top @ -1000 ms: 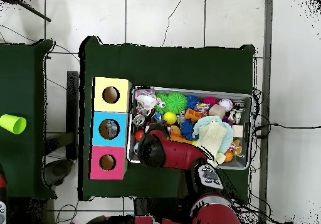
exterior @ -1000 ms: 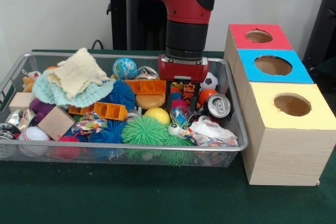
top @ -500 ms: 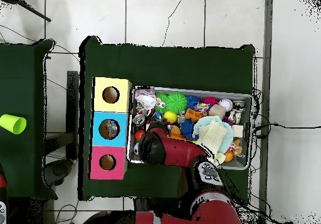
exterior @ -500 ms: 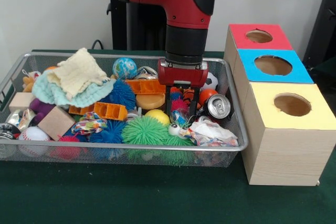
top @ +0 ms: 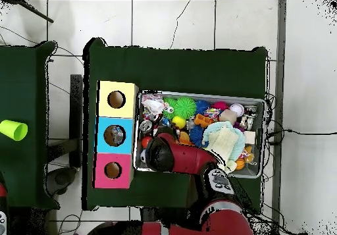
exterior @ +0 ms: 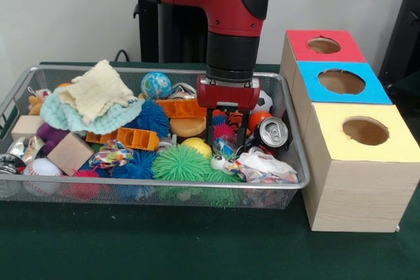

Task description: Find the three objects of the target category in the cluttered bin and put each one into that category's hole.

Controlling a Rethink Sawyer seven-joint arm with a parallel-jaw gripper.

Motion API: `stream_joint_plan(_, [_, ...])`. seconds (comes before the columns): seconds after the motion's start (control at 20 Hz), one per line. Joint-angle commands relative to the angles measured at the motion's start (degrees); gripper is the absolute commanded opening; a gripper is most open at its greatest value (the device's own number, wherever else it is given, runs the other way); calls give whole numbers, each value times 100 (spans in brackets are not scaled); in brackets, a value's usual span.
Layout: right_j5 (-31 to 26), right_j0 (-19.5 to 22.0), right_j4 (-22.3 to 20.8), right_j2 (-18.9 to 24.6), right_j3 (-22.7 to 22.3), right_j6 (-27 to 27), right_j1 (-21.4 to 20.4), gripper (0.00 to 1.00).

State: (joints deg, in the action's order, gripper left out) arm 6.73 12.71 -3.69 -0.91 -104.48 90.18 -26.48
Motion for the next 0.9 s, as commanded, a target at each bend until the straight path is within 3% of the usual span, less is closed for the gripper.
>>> stream_joint_plan(0.05, [202, 65, -198, 259, 545, 720, 305, 100])
stream_joint_plan(0.9, [327, 30, -185, 219, 660, 722, 522, 100])
